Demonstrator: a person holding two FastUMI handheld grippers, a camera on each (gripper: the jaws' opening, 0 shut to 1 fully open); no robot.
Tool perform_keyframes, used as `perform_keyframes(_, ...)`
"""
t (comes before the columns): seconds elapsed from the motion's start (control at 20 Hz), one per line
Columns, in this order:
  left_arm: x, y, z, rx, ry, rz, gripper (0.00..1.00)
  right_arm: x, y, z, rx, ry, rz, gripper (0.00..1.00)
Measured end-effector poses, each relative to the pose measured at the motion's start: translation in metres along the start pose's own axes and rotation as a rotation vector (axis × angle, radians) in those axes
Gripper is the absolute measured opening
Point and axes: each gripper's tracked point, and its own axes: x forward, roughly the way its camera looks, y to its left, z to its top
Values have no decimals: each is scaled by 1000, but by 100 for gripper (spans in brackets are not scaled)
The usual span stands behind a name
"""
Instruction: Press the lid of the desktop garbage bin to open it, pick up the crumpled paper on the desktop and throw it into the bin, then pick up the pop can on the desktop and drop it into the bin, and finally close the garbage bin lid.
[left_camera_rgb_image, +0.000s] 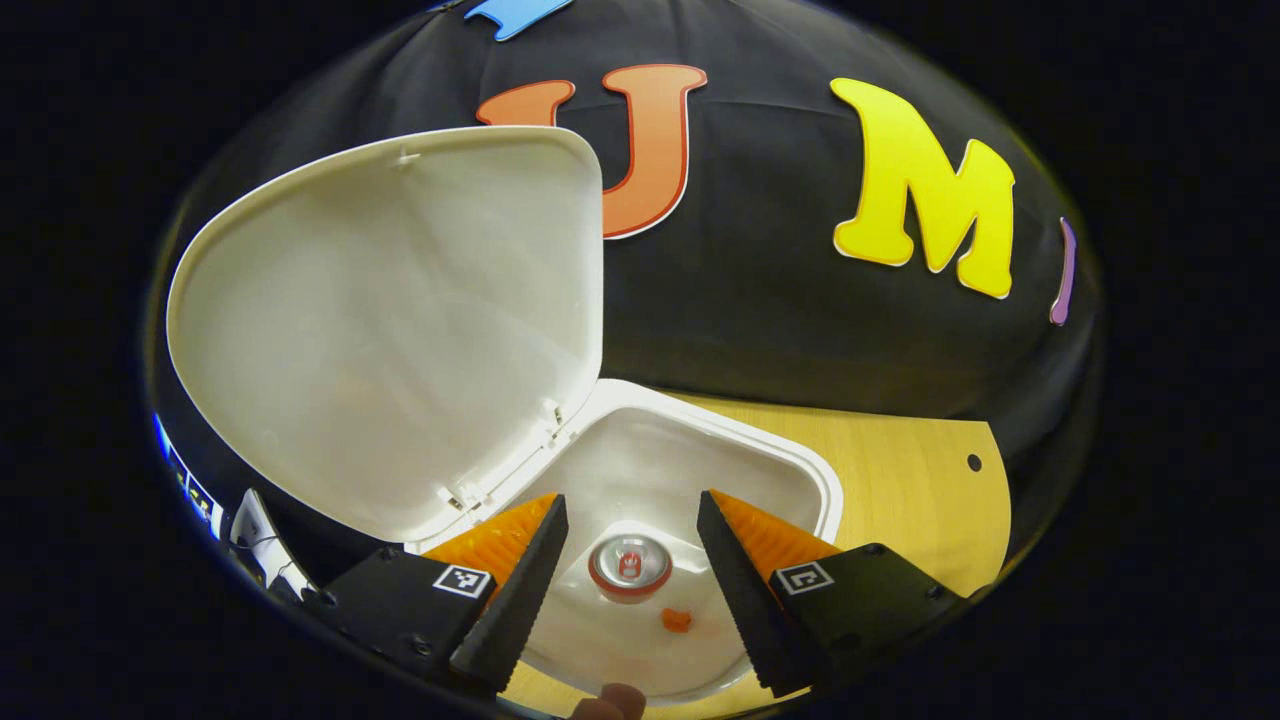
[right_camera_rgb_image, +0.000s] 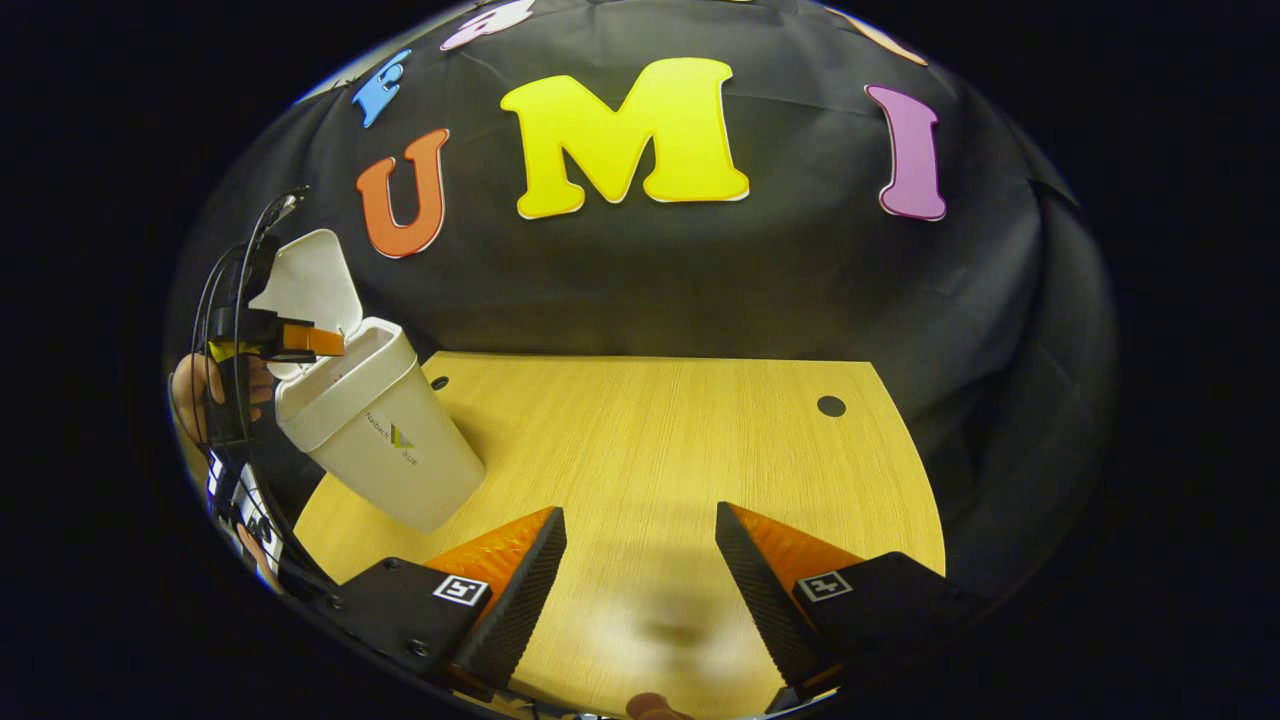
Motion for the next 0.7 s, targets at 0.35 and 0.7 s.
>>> perform_keyframes(0.35, -59, -1, 61, 181, -212, 105, 92, -2, 8, -13, 7, 13, 36, 96)
perform_keyframes(0.7, -113, -2, 126, 197, -376, 153, 95, -9, 23, -24, -5, 1, 90, 96)
